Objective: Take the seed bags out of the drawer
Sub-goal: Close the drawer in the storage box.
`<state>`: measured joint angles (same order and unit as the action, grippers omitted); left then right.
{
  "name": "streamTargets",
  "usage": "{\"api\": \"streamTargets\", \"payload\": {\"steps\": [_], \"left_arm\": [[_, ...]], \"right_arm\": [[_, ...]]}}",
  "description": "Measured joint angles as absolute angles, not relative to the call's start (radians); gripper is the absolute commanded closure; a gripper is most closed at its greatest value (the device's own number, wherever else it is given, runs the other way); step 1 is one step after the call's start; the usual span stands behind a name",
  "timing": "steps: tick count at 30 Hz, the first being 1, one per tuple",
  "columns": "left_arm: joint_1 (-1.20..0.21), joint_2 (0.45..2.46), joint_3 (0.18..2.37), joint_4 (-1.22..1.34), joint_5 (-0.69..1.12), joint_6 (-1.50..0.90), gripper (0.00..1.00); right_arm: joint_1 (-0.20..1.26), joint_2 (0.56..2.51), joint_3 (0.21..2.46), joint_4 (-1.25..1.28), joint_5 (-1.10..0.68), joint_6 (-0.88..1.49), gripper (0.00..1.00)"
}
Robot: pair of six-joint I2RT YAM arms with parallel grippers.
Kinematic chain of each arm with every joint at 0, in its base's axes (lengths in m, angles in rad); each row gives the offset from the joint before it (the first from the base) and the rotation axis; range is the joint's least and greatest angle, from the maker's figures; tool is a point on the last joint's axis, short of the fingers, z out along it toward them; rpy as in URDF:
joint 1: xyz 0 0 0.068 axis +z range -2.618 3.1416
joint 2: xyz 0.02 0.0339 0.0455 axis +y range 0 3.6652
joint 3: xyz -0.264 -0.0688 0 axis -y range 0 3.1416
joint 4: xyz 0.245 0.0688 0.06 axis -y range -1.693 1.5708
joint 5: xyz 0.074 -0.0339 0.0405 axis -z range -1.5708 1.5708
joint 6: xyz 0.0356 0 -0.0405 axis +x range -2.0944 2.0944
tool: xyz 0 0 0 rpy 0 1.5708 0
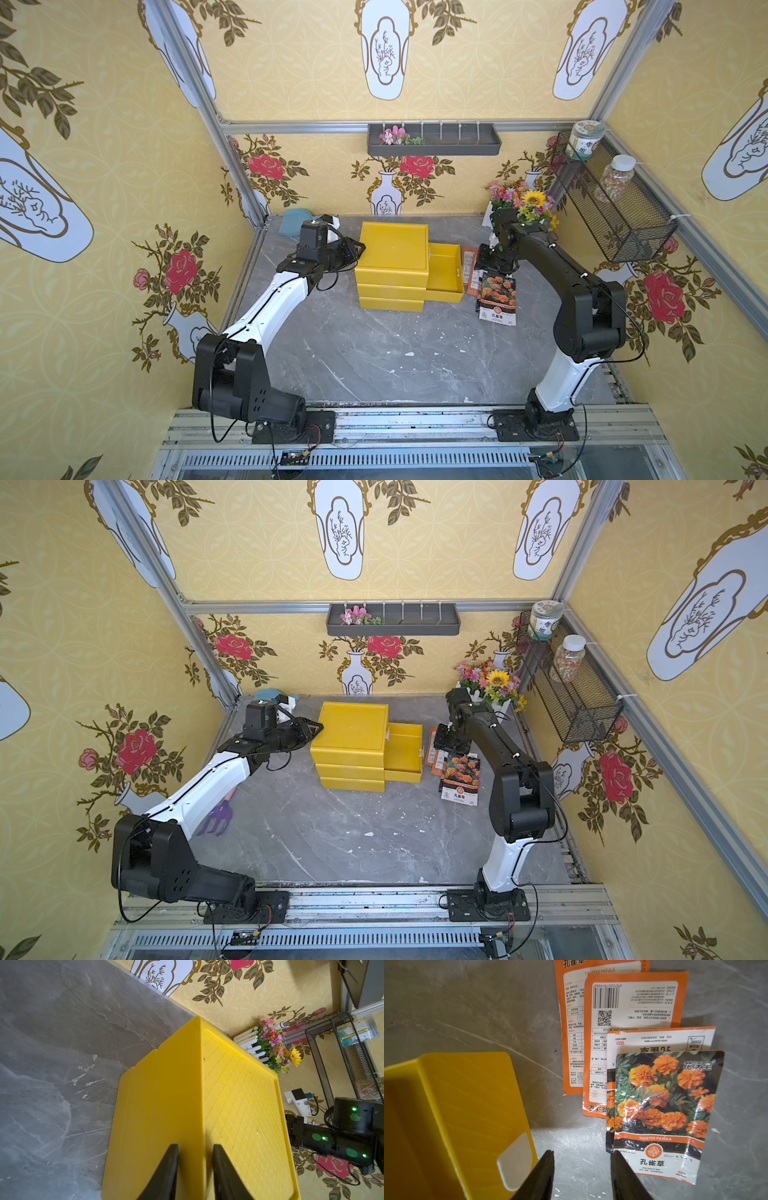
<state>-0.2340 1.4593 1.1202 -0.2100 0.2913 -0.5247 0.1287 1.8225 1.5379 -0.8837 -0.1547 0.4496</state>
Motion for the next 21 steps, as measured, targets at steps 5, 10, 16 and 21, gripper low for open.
{"api": "streamTargets", "payload": {"steps": [5,10,16,21], "left_arm": [[-0.234,1.457,1.132,-0.241,0.291,-0.525,0.63],[-0.235,1.463,1.164,-0.292,0.284,-0.524,0.62],[-0.235,1.473,1.184,-0.321,0.280,-0.520,0.60],[-0.235,1.470,1.184,-0.329,0.269,-0.518,0.58]], "right_arm": [[0.164,1.843,1.541,-0.861,-0.210,0.482,0.52],[0.199,1.859,1.546,-0.844,-0.249,0.513,0.52],[0.257,1.889,1.583,-0.810,-0.303,0.553,0.52],[0.310,1.933,1.615,-0.774,-0.354,0.603,0.52]]}}
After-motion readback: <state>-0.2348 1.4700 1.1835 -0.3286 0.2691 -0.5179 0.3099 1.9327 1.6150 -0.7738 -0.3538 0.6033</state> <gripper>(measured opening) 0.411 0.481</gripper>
